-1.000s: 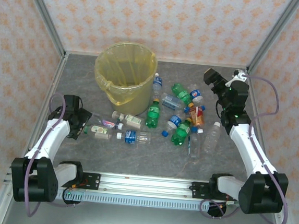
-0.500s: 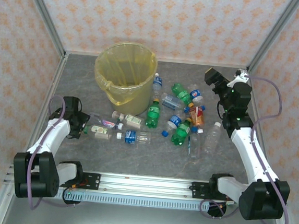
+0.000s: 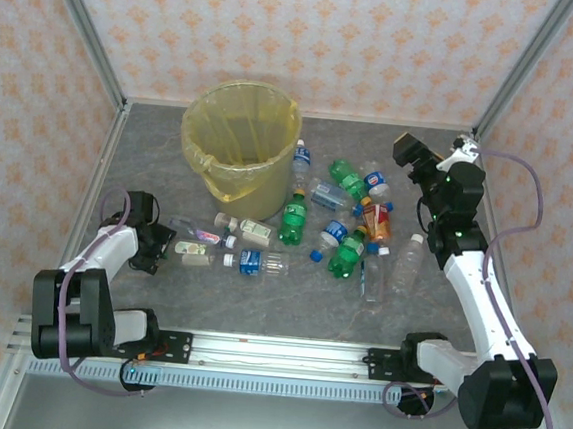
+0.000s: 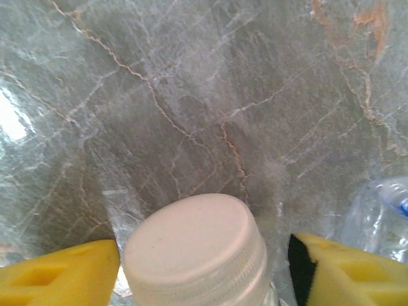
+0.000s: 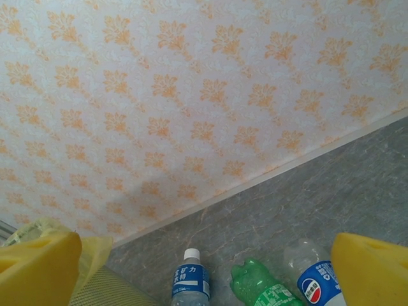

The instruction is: Put the plastic bottles in the bin

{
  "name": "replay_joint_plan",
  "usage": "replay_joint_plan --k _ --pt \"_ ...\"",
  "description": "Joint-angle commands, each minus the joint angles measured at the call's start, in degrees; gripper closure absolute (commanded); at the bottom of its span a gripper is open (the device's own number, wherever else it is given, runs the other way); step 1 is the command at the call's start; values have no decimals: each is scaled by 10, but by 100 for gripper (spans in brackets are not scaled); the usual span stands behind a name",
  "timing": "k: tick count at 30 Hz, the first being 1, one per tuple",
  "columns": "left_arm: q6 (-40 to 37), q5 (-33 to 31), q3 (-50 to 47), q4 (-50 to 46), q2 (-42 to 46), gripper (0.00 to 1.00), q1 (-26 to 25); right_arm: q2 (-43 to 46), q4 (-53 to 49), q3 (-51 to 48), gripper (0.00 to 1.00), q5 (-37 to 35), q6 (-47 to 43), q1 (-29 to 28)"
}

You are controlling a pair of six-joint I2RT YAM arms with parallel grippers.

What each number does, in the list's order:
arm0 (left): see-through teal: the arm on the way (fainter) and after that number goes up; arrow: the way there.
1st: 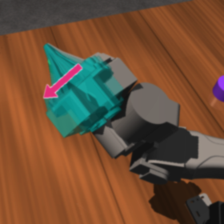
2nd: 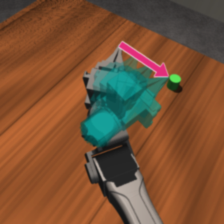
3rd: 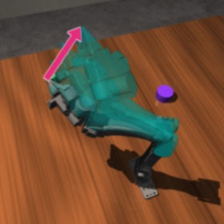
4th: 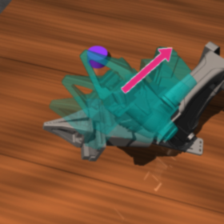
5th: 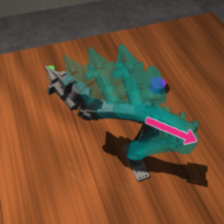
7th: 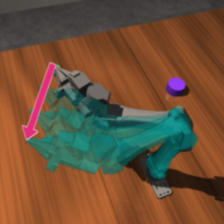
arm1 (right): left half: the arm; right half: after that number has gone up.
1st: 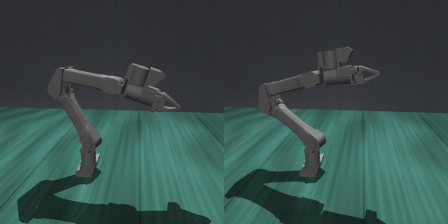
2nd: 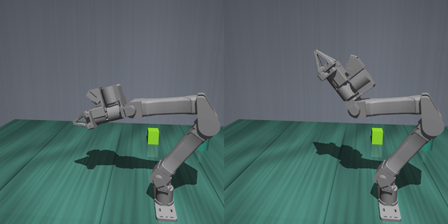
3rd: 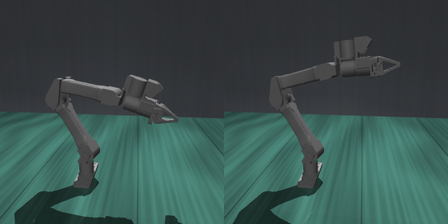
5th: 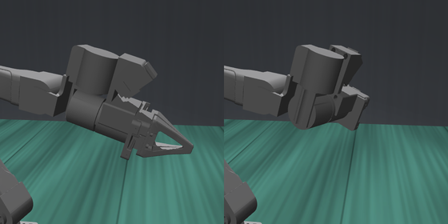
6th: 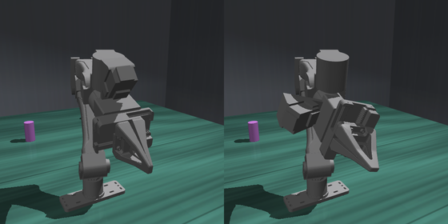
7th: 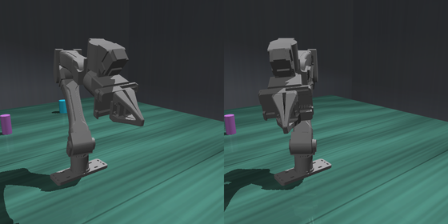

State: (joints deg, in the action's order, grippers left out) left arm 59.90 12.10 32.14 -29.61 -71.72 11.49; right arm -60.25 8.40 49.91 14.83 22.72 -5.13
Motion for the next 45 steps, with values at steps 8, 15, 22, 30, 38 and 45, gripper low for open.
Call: replay_joint_plan --k 8,15,22,30,38,45 --pt "-17 -19 10 -14 38 60 11 25 -7 -17 0 -10 2 -6" --pt "-13 -41 60 -52 88 64 11 10 0 4 0 10 6 -8" --pt "-29 -129 205 -93 103 63 11 0 13 22 0 37 7 -12" --pt "-73 -229 397 -97 68 61 1 4 18 22 0 63 16 -19" --pt "-170 -354 597 -68 -20 58 -125 23 41 -5 0 126 17 -28" --pt "-337 -454 743 -17 -126 58 -258 57 27 -20 0 130 6 -33"
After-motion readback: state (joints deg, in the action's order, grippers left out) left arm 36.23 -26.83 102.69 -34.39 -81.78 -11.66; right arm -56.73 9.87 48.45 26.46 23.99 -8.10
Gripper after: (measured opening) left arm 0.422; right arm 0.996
